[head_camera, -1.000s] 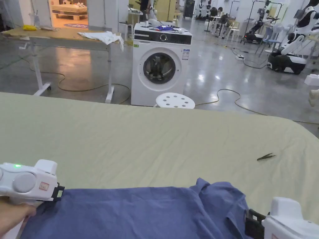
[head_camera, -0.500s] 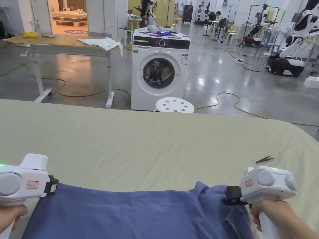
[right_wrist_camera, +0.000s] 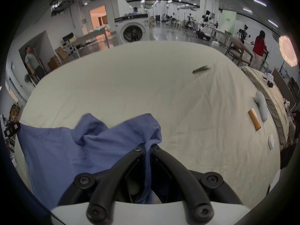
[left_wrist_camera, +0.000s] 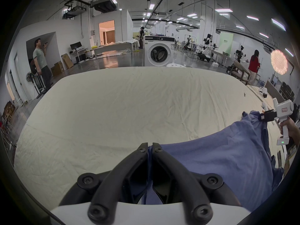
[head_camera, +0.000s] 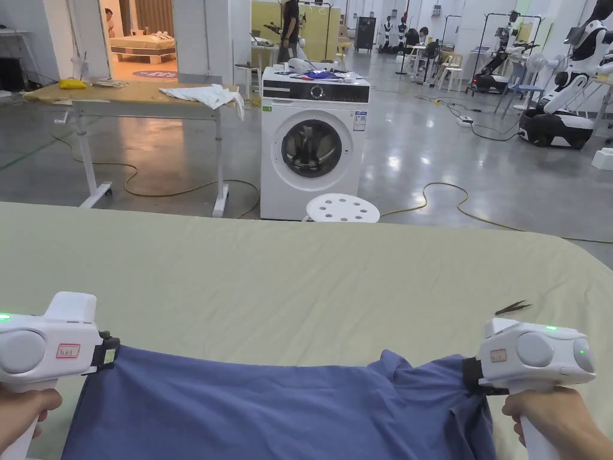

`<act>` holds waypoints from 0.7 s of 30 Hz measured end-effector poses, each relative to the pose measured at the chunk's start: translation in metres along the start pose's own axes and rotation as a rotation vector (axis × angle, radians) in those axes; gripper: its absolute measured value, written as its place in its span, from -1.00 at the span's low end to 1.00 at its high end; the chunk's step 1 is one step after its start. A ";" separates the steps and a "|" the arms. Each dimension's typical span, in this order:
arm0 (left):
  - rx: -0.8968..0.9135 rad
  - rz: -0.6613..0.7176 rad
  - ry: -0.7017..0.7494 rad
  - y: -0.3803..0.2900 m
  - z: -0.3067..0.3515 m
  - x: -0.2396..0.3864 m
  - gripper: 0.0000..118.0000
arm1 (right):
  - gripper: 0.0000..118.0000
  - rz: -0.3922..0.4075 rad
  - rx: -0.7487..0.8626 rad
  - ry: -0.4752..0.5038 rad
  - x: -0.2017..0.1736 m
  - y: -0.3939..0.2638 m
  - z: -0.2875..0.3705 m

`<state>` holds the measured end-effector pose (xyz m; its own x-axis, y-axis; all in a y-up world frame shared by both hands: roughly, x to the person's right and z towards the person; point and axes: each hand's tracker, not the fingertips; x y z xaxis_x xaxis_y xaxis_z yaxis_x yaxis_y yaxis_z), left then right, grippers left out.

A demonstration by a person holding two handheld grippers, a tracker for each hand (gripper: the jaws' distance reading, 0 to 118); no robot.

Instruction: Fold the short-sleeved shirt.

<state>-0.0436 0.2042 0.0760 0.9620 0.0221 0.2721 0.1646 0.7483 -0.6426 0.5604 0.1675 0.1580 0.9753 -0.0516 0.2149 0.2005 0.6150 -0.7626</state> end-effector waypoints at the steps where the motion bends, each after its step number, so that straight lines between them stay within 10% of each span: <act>1: 0.012 0.007 -0.001 0.002 0.007 -0.001 -1.00 | -0.97 -0.001 0.014 0.001 0.003 0.001 0.011; 21: 0.357 0.002 0.043 0.110 0.211 -0.011 -1.00 | -0.98 0.123 0.524 0.005 -0.022 0.073 0.275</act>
<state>-0.0821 0.4259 0.1531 0.9717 0.0013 0.2362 0.0840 0.9327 -0.3507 0.5280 0.4301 0.2658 0.9894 0.0429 0.1388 0.0124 0.9270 -0.3749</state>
